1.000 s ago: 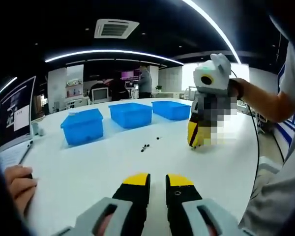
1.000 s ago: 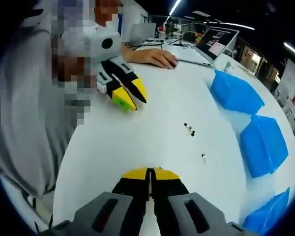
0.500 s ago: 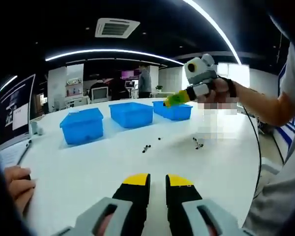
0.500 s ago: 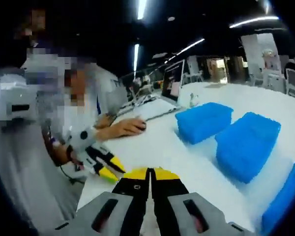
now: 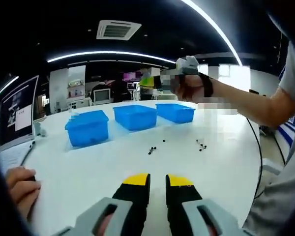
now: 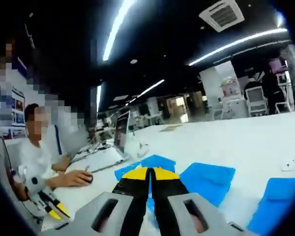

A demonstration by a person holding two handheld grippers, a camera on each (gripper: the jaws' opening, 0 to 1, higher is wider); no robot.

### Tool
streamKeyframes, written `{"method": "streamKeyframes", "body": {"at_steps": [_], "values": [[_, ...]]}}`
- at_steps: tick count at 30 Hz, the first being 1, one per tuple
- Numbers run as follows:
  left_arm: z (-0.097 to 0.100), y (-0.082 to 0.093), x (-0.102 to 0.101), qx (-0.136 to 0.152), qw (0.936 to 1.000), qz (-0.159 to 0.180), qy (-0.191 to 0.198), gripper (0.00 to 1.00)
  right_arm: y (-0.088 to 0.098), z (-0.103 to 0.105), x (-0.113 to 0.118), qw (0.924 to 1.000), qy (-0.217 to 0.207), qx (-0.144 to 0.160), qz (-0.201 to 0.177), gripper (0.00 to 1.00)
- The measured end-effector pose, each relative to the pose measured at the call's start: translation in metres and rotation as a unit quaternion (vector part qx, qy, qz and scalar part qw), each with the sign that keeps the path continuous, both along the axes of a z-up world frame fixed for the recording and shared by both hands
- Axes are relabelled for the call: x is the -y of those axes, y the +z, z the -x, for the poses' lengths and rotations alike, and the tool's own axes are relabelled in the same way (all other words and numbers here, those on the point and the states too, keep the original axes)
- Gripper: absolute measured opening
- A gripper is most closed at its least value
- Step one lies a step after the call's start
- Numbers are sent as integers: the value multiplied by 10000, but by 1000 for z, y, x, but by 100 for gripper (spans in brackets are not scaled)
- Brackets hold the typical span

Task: Pick up the resistors one by one and place each resistor into its matching bin, sorting the parts by color and model until every resistor is separated into the correct bin for its type

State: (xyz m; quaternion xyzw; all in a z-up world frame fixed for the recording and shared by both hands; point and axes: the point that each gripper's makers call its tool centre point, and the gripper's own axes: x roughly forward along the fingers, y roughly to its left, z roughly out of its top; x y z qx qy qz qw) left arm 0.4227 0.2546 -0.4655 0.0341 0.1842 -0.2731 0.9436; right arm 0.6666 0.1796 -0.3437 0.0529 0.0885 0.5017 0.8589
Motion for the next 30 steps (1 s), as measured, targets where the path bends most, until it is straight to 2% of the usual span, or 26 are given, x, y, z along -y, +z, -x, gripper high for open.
{"method": "streamKeyframes", "body": {"at_steps": [4,7,9,14,25,28,30], "values": [[2,2,-4,31,10000,-13,39,16,-17,-5,-5,9994,-96,35,326,5],[1,2,-6,39,10000,-9,82,16,-28,-18,4,9970,-377,267,621,13],[1,3,-6,50,10000,1,83,16,-28,-21,8,9967,-476,285,591,17],[2,2,-4,41,10000,-5,63,16,-22,-22,15,9971,-506,283,488,16],[2,4,1,43,10000,-18,33,16,-18,-7,20,9960,-181,453,750,11],[2,5,3,54,10000,-12,8,16,-9,6,19,9986,106,271,438,10],[3,5,4,50,10000,-38,4,16,-6,15,20,9963,275,482,662,10]]}}
